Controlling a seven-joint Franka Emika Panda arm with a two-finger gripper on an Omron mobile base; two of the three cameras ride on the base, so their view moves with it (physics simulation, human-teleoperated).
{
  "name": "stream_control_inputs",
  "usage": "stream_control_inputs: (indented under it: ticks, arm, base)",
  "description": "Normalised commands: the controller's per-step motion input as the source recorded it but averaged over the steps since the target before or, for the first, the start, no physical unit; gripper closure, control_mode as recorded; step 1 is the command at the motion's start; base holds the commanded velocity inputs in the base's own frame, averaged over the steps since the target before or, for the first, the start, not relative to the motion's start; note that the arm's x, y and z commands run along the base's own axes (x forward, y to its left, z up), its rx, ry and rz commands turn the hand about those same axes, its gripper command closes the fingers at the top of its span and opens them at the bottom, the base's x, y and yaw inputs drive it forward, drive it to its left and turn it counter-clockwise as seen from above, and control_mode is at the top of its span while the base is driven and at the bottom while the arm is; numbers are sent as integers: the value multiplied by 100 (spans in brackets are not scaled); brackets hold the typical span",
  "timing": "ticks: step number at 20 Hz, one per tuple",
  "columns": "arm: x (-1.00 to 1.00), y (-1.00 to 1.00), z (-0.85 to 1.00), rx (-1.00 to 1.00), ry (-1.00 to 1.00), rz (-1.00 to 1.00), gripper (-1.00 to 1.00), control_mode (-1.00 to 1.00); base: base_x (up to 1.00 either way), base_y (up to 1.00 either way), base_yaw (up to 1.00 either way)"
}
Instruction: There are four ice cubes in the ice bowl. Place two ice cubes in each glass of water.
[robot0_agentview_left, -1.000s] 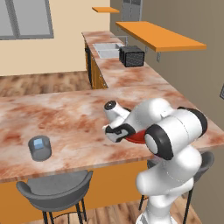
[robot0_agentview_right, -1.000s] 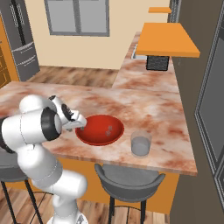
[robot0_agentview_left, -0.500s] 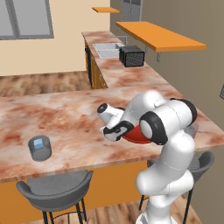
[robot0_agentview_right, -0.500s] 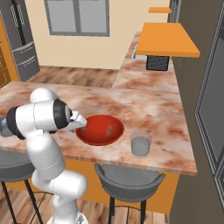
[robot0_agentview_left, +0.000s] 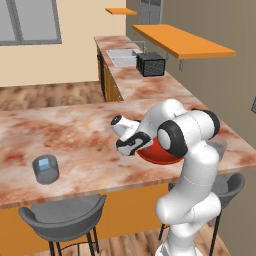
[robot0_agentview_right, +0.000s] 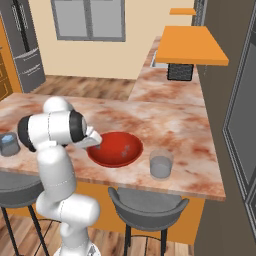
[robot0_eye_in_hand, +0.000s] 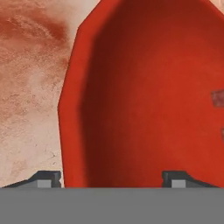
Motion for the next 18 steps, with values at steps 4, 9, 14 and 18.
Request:
stream_control_inputs:
  ticks: [4, 9, 14, 18]
  arm:
    - [0, -44, -3, 0, 8, -6, 100, -100]
    - [-4, -42, 2, 3, 1, -6, 100, -100]
    - [-8, 1, 44, 8, 1, -6, 100, -100]
    - [0, 0, 52, 5, 0, -3, 100, -100]
  base:
    - [0, 0, 0]
    - [0, 0, 0]
    - [0, 0, 0]
    - [0, 0, 0]
